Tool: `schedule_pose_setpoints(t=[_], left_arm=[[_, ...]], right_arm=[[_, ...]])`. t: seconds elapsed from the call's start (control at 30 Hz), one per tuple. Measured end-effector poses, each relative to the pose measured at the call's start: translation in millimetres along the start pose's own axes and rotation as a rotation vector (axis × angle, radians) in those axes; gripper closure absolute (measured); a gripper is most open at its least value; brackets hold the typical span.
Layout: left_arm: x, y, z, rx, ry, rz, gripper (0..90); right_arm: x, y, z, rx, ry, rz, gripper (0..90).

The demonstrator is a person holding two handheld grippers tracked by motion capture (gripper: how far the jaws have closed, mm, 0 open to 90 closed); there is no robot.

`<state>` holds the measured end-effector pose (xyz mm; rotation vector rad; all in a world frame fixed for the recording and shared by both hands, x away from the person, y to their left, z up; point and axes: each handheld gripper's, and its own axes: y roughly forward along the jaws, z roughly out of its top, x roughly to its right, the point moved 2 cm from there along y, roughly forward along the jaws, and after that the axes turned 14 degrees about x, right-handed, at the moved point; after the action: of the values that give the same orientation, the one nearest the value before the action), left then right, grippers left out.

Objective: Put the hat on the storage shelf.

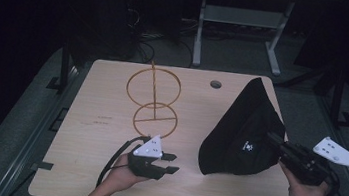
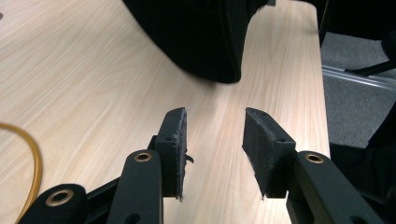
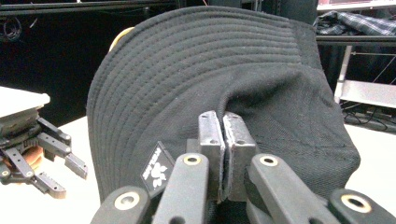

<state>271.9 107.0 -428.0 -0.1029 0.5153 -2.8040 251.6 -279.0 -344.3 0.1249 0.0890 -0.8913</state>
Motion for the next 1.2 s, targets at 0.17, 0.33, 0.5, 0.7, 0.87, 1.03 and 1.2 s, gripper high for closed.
schedule_pose_setpoints(t=[0.17, 0.33, 0.5, 0.7, 0.87, 1.03, 1.2], left_arm=[[0.9, -3.4, -8.3, 0.002, -0.030, -0.010, 57.1], [2.6, -1.4, -13.7, 0.003, -0.026, -0.015, 54.3], [5.5, -0.1, -16.3, -0.017, -0.022, -0.017, 51.1], [7.2, 1.9, -20.2, -0.031, -0.017, -0.008, 44.8], [8.3, 2.4, -22.8, -0.035, -0.021, -0.006, 40.5], [7.0, 0.7, -21.8, -0.021, -0.026, 0.005, 37.9], [5.5, -1.0, -22.7, -0.020, -0.029, 0.018, 36.1]], right_arm=[[-0.8, 2.3, 5.6, -0.001, -0.009, -0.006, 87.7], [-1.5, 7.9, 9.5, -0.013, -0.015, -0.001, 87.7], [-1.6, 12.6, 13.7, -0.019, -0.012, 0.001, 87.7], [-2.2, 17.7, 17.4, -0.020, -0.017, 0.002, 87.7], [-2.0, 20.8, 21.0, -0.021, -0.022, 0.003, 87.7], [-1.9, 24.8, 25.4, -0.018, -0.025, 0.006, 87.8], [-4.4, 30.0, 30.8, -0.027, -0.036, 0.012, 87.8]])
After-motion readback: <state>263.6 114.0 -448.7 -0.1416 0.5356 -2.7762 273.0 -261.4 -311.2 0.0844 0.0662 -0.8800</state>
